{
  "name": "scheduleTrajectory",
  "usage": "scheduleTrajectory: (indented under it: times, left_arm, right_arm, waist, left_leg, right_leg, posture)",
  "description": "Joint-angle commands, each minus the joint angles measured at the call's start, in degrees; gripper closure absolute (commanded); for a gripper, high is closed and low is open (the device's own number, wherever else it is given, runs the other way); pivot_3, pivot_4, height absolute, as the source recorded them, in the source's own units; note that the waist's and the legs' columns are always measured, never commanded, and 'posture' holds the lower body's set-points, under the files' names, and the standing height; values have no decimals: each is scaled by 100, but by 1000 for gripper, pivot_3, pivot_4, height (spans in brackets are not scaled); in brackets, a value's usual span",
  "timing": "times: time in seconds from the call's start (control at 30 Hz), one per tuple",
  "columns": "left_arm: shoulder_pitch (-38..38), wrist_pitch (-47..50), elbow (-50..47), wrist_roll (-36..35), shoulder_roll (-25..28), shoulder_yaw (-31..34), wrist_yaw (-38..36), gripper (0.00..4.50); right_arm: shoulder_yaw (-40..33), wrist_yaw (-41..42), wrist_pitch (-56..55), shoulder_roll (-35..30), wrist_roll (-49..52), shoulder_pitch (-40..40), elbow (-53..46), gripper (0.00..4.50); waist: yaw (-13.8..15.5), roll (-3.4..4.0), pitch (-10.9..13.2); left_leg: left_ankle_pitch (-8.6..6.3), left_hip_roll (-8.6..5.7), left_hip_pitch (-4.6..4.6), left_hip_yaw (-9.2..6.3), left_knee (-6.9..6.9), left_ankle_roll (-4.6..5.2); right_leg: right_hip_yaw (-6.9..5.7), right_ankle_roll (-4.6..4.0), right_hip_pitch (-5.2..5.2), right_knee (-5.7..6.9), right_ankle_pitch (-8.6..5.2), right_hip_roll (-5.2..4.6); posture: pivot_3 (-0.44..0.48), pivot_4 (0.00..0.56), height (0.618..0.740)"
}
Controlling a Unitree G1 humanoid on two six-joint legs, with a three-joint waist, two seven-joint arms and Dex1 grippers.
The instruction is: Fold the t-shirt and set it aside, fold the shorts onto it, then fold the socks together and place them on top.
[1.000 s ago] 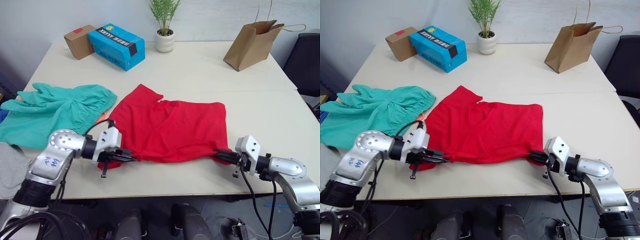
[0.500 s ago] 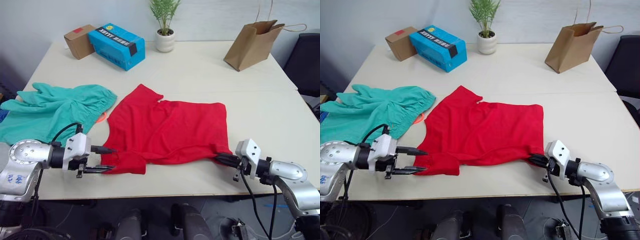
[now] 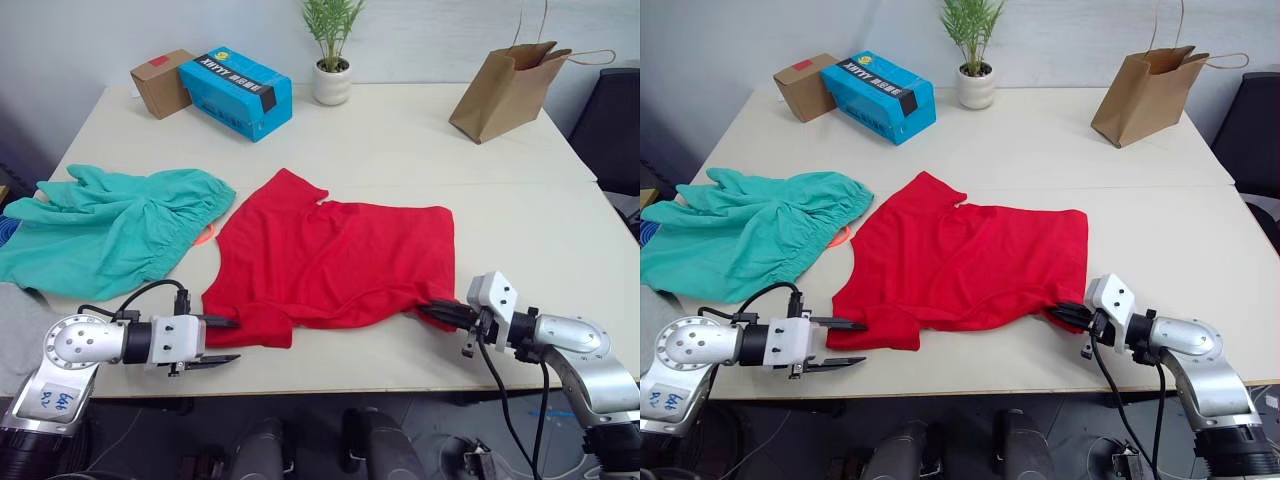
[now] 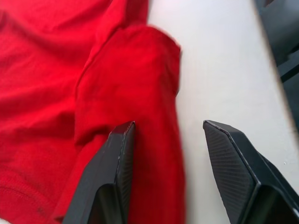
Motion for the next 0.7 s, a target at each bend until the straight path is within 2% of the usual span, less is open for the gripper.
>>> scheduleTrajectory:
  times: [0.03,0.13,0.33,0.5,0.6,0.7]
  left_arm:
    - [-26,-157,95,-37,51,-110,-47,2054]
    - [-38,-160,120,-129,89,-98,-72,2623]
    - [-135,321,-81,-829,227,111,-366,4446]
    - [-265,246,167,-864,466,57,-641,4480]
    - [-332,655,74,-1198,424,113,-649,4480]
    - [-380,2071,-331,-2175,585,382,-626,4480]
  right_arm:
    - [-88,21,-17,-20,36,39,-98,4500]
    - [-112,3,-9,-21,34,85,-124,4500]
    - [-169,-9,-2,-56,50,154,-137,4500]
    - [-207,16,-4,-101,50,168,-110,4500]
    - [-221,25,17,-129,63,163,-124,4500]
    - [-338,85,77,-217,170,236,-206,4500]
  waist:
    - [-1,0,0]
    - [-7,0,0]
    - [-7,0,0]
    - [-6,0,0]
    - [-12,0,0]
    - [-8,0,0]
  left_leg:
    - [0,0,0,0,0,0]
    - [0,1,0,1,-1,-1]
    - [1,1,1,0,-1,-4]
    - [2,1,1,1,0,-6]
    - [2,1,0,2,-1,-8]
    - [6,1,0,1,-1,-9]
  right_leg:
    - [0,0,0,0,0,0]
    - [0,0,0,-1,0,0]
    - [1,0,0,0,0,0]
    - [1,0,1,-1,0,0]
    - [1,0,0,-2,0,1]
    - [1,0,0,-1,0,2]
  posture:
    - [0,150,740]
    - [0,150,740]
    - [0,150,740]
    - [0,150,740]
    - [0,150,740]
    - [0,150,740]
